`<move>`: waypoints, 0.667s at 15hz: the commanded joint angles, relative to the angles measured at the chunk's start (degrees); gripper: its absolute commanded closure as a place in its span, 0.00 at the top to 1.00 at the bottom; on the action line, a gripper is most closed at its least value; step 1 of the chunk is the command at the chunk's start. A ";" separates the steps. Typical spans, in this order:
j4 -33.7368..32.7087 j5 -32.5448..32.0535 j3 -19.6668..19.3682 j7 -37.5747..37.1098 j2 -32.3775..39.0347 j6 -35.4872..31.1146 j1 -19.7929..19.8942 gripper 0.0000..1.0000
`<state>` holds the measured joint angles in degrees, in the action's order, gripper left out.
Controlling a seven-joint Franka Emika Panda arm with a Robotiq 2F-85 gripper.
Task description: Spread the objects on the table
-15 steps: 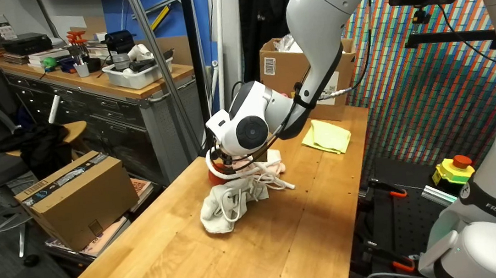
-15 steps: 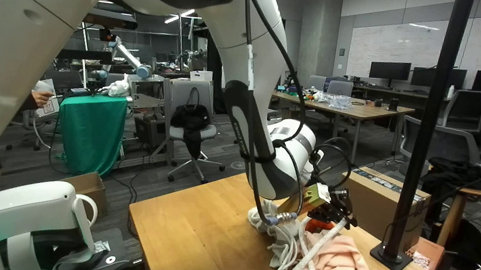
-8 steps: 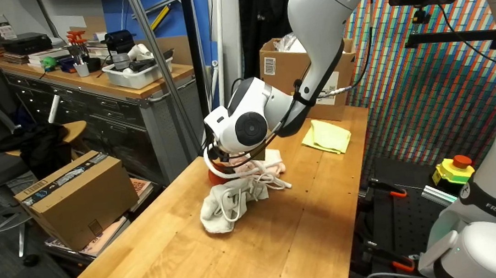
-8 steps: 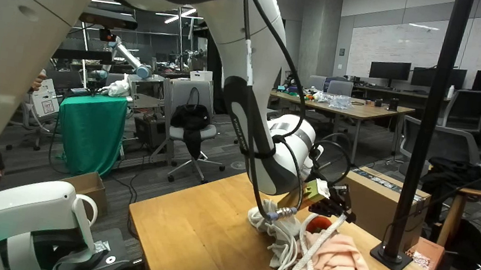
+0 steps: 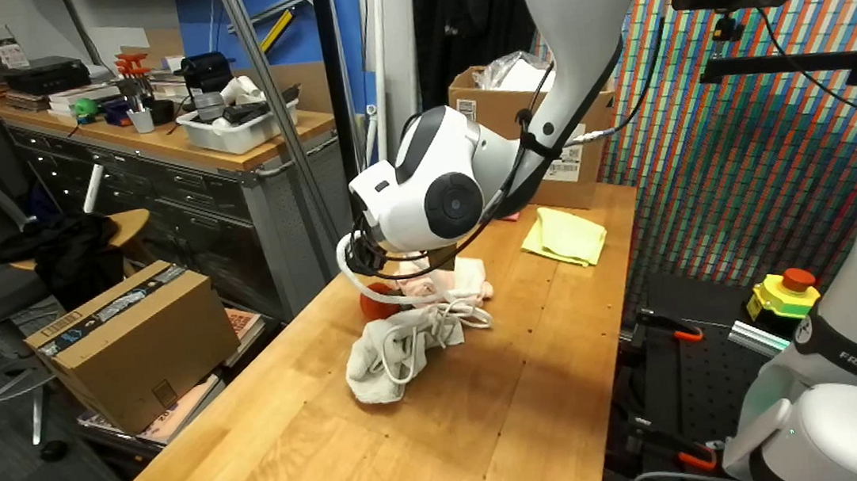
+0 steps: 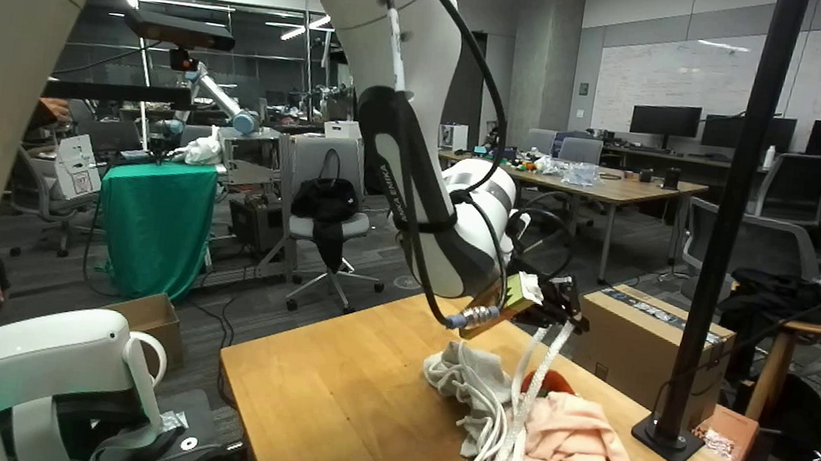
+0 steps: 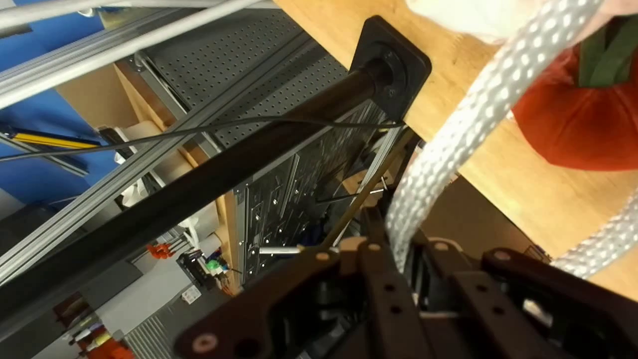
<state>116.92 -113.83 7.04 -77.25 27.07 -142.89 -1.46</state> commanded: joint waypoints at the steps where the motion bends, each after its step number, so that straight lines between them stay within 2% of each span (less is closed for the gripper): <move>1: 5.69 -3.02 1.96 -5.40 -7.04 0.28 -0.18 0.03; 7: 10.75 -1.63 4.85 -9.31 -13.41 -1.05 -1.85 0.04; 10: 11.93 0.92 5.71 -7.88 -14.90 -4.33 -2.50 0.04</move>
<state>126.46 -114.88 12.28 -85.25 15.59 -144.28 -3.36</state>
